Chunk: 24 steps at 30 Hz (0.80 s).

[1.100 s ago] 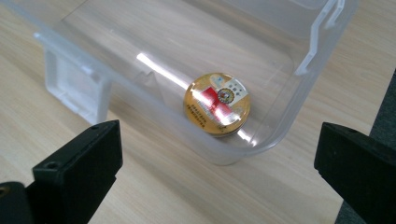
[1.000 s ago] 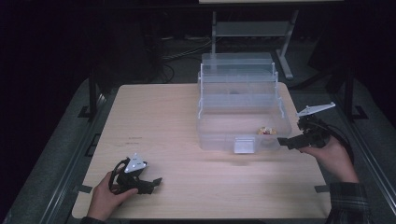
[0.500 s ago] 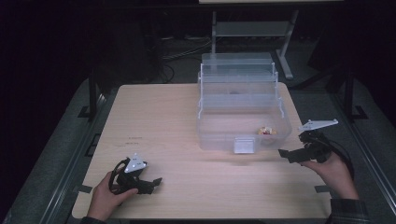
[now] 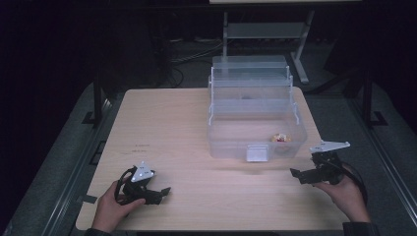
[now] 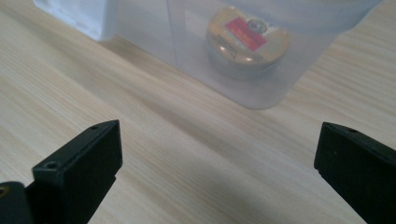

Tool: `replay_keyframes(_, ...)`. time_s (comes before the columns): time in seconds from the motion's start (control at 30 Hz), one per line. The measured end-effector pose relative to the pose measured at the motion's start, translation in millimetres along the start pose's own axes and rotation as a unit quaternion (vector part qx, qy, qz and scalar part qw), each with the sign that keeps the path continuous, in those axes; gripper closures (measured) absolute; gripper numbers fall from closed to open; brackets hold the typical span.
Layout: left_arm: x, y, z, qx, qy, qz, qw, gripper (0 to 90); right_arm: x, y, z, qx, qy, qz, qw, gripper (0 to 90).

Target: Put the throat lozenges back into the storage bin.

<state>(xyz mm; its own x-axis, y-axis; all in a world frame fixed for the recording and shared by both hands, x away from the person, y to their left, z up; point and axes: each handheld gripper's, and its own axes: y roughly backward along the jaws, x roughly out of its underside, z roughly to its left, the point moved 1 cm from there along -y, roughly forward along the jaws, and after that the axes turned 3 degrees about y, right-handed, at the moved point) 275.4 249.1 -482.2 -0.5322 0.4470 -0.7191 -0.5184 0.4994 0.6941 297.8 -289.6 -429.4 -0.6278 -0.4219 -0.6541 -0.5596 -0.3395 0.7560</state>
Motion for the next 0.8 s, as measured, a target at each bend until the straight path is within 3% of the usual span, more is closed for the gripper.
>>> replay_keyframes(0.3, 0.0, 0.2, 0.0, 0.0, 0.0, 0.001, 1.0, 11.2, 16.6, -11.3, 10.7, -0.007, -0.007, -0.009, 0.9999, 0.7)
replay_keyframes(0.8, 0.0, 0.2, 0.2, 0.0, -0.002, 0.002, 1.0, 11.2, 46.2, -22.8, 25.8, 0.009, -0.006, -0.034, 0.9994, 0.0)
